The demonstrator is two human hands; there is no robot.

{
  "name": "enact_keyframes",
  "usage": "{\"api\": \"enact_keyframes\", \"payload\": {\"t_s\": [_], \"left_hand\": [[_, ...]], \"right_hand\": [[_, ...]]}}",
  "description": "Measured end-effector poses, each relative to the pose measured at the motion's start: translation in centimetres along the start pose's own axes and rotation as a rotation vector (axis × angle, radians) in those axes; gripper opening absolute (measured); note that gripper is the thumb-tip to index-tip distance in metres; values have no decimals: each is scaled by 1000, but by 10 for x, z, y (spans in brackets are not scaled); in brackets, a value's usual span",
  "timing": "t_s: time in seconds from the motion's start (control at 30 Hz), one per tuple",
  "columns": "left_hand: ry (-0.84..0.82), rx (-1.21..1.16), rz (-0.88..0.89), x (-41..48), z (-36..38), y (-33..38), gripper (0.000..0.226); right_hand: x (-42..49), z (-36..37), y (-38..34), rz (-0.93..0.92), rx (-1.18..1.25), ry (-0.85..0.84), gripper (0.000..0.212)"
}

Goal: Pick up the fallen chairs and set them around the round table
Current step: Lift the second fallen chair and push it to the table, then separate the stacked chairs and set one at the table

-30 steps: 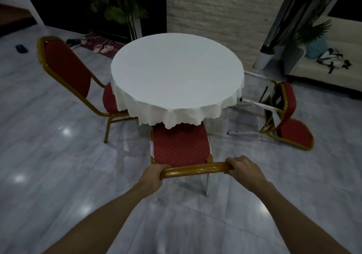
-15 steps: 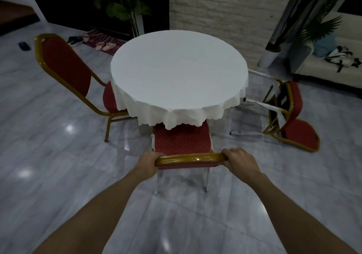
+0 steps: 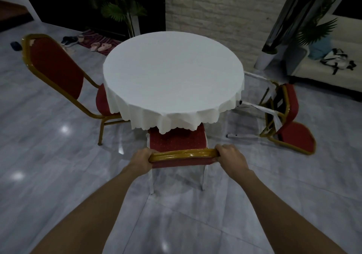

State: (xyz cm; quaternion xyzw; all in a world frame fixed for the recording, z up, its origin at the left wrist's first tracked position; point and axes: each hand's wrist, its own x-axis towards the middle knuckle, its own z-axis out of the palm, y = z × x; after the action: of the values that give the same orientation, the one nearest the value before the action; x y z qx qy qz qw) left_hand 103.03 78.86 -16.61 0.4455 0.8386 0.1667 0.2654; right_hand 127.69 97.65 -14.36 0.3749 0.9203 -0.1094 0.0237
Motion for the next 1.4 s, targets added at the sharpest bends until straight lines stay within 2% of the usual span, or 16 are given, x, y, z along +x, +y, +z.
{"api": "enact_keyframes", "payload": {"t_s": [0.17,0.33,0.47,0.6,0.63,0.73,0.83,0.9,1.03,1.13,1.27,1.3,1.4], "left_hand": [[-4,27,18,0,0,5,26],[-68,77,11,4,-7,8,41],[-147,182,26,2,-10,20,41],[-249,259,-27,6,-14,29,34],[-284,236,-13,6,-15,33,39],[-412,109,19,3,-26,50,71],[-357,-84,-26,5,-33,80,83],[-242,-137,-56,17,-28,107,74],[-61,127,-25,52,4,177,54],[-51,256,-12,69,30,238,51],[-77,244,25,86,82,325,25],[-90,250,29,93,95,343,24],[-155,282,49,121,132,389,43]], "right_hand": [[4,8,10,-2,-42,-27,17],[10,3,11,-18,-55,-76,20],[7,-2,12,-3,-53,-138,24],[1,-6,19,-48,-33,-204,42],[-2,-10,20,-52,-4,-216,49],[-12,-20,23,-41,48,-232,61],[-25,-41,42,42,117,-224,66],[-34,-58,67,117,161,-213,72],[-55,-96,153,221,145,-193,77],[-74,-123,226,298,104,-180,81],[-110,-164,331,346,49,-172,71],[-117,-171,356,366,56,-167,68],[-131,-186,415,408,86,-141,73]]}}
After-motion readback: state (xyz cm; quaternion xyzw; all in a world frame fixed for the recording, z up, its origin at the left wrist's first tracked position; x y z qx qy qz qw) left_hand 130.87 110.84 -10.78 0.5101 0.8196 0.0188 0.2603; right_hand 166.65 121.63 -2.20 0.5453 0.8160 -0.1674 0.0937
